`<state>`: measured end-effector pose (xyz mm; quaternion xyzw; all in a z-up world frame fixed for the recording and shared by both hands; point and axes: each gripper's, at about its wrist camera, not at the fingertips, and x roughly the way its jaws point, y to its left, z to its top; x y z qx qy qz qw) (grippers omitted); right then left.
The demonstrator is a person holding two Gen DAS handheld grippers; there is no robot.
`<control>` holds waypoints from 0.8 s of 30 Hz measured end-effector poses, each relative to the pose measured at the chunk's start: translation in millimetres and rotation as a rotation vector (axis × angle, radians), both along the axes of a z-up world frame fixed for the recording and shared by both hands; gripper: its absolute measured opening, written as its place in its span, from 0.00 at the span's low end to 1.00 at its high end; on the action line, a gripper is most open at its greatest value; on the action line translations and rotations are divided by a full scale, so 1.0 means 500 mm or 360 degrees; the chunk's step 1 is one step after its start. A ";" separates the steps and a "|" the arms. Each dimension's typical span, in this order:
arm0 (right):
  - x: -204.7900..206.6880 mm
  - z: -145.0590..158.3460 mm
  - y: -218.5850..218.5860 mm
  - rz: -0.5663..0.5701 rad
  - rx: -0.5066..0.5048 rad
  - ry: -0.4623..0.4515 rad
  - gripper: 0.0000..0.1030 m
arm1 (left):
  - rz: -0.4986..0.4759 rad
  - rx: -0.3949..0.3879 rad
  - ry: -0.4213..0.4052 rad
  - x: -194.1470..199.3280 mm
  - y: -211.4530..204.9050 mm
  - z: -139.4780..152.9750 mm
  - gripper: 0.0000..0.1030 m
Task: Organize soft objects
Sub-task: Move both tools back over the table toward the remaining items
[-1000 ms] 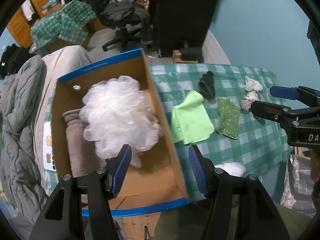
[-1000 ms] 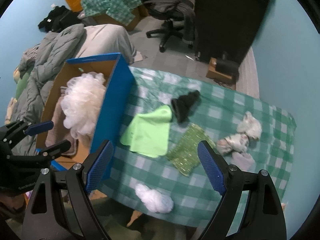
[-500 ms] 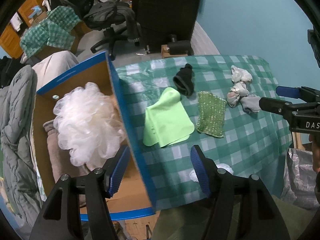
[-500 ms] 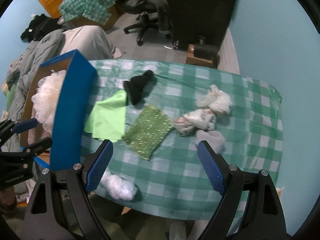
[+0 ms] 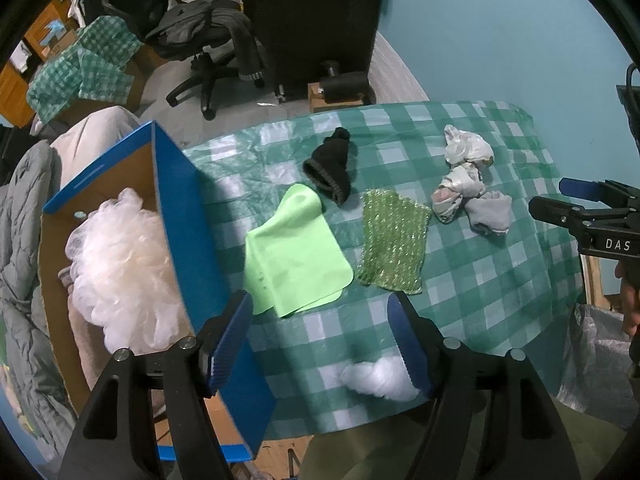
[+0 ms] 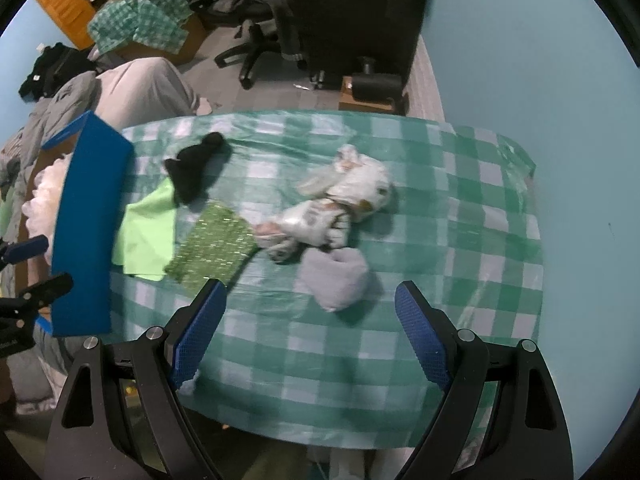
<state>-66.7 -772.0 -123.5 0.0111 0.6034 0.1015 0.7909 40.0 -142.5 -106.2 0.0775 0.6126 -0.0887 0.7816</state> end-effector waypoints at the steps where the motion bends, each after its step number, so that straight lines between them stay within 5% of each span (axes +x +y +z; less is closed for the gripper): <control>1: 0.000 -0.005 -0.009 -0.0005 0.0000 0.0004 0.84 | -0.0001 0.0004 0.0002 0.003 -0.006 -0.003 0.71; 24: 0.056 -0.137 -0.039 0.0215 0.0045 0.0145 0.84 | -0.0108 0.0108 0.0099 0.057 -0.107 -0.115 0.79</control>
